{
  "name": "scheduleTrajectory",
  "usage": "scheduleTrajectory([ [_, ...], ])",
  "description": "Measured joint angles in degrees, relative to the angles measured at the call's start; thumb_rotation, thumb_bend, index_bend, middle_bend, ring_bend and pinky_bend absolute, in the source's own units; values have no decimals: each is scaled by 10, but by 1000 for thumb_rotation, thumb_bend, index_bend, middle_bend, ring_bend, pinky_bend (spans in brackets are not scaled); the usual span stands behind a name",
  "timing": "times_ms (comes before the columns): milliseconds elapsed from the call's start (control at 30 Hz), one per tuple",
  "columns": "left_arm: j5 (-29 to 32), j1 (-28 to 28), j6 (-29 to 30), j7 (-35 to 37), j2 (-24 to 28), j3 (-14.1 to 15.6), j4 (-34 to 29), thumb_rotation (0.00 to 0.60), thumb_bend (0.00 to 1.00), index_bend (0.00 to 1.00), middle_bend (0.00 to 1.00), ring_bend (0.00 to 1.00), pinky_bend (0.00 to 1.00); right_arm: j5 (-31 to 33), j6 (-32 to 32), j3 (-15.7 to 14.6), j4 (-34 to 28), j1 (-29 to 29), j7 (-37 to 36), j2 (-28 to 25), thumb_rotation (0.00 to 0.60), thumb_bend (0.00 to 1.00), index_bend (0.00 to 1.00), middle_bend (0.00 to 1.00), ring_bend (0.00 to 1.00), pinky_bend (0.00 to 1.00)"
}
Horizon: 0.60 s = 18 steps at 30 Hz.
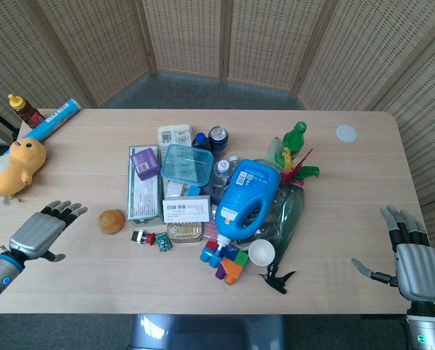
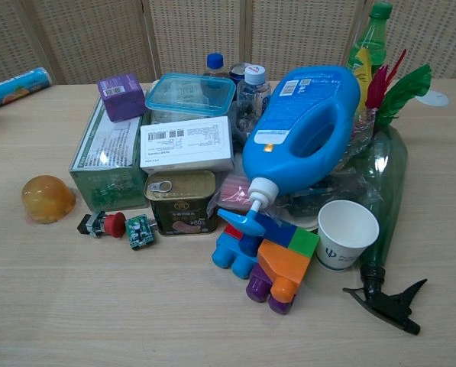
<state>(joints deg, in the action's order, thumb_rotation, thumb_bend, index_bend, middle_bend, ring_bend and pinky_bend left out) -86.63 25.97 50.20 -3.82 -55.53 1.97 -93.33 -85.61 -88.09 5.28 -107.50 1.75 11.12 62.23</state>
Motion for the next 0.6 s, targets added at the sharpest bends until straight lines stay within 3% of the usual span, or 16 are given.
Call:
scheduleTrajectory([
  [600,108,54,-47,-106,-168,-34,103,600,0,0,0,0,0,10,12,0,7,8,3,9,367,0,0,0,0,0],
])
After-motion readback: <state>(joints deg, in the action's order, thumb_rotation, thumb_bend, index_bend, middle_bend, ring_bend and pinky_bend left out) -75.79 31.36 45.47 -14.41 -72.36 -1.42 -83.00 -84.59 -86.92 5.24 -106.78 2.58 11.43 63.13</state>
